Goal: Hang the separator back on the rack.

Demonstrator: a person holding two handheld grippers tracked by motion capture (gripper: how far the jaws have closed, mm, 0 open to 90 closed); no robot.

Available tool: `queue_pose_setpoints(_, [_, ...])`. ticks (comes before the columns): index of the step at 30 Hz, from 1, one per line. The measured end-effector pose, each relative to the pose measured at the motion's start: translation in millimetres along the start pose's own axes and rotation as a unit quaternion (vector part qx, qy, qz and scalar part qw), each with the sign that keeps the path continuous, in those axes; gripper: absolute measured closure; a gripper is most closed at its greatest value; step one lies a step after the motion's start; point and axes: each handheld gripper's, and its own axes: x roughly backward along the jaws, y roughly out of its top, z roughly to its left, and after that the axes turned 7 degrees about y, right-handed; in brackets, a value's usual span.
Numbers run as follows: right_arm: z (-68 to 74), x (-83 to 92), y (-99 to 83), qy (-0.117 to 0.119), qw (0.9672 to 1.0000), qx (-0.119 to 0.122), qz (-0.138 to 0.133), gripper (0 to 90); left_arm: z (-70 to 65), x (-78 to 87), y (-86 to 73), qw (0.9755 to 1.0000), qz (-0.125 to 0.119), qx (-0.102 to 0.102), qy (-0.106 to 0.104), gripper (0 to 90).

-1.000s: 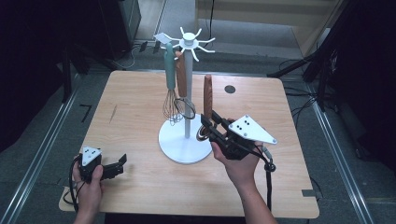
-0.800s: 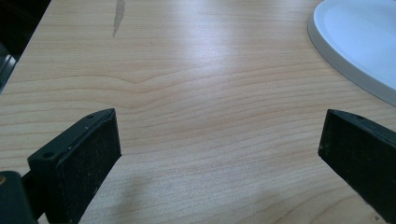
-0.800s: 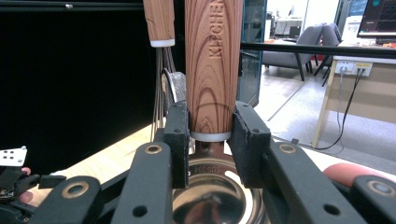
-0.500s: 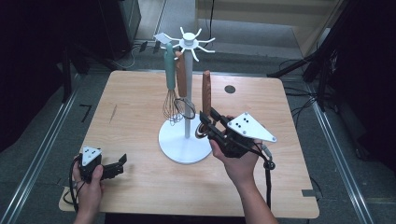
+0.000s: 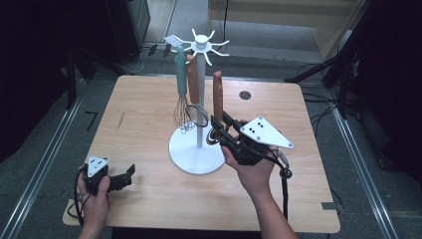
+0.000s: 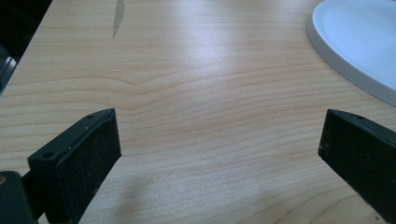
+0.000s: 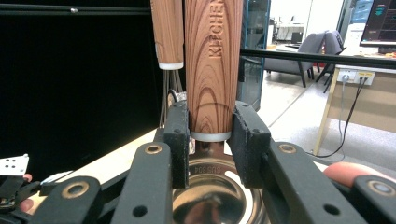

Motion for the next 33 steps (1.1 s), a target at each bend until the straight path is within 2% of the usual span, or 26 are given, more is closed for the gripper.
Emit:
queue_pose_setpoints(25, [7.4, -3.2, 19.4, -0.001, 0.9998, 0.012, -0.014, 71.5, -0.3, -0.5, 0.1, 1.0, 0.002, -0.001, -0.001, 0.0])
queue_pose_setpoints(33, [10.4, -5.4, 23.6, -0.008, 0.9998, 0.013, -0.009, 71.5, -0.3, -0.3, 0.1, 1.0, 0.003, -0.003, -0.002, 0.0])
